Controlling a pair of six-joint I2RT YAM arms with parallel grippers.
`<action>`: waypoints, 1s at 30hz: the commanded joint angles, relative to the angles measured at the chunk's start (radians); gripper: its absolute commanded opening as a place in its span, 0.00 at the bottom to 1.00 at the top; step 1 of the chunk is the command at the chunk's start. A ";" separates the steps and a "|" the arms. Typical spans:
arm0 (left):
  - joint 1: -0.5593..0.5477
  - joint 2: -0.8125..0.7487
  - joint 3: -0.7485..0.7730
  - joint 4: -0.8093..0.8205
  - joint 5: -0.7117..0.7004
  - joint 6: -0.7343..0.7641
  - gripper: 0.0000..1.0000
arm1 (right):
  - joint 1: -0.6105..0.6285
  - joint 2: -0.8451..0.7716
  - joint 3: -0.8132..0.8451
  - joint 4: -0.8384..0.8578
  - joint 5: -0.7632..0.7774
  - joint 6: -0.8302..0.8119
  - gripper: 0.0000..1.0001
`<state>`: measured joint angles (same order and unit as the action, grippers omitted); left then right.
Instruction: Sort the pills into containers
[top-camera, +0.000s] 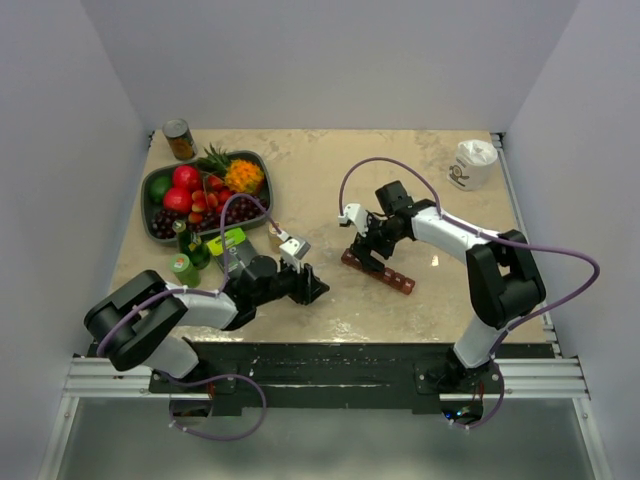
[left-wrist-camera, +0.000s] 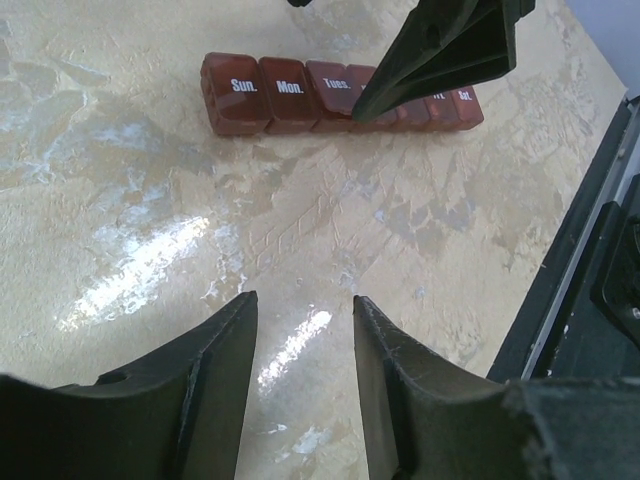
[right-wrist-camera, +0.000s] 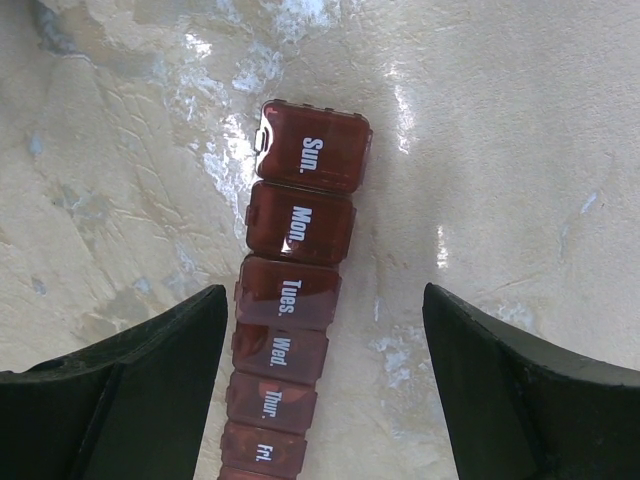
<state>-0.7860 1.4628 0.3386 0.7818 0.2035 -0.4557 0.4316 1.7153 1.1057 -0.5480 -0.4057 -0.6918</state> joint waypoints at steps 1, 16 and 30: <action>-0.002 -0.024 -0.015 0.040 -0.032 0.032 0.48 | 0.012 0.006 -0.009 0.025 0.031 -0.008 0.81; -0.001 -0.058 -0.032 0.037 -0.076 0.046 0.53 | 0.016 -0.019 -0.020 0.045 0.064 0.006 0.69; -0.001 -0.041 -0.029 0.042 -0.079 0.046 0.53 | -0.036 -0.066 -0.020 0.059 0.053 0.023 0.62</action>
<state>-0.7860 1.4261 0.3138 0.7765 0.1482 -0.4446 0.4164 1.7096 1.0859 -0.5140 -0.3492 -0.6849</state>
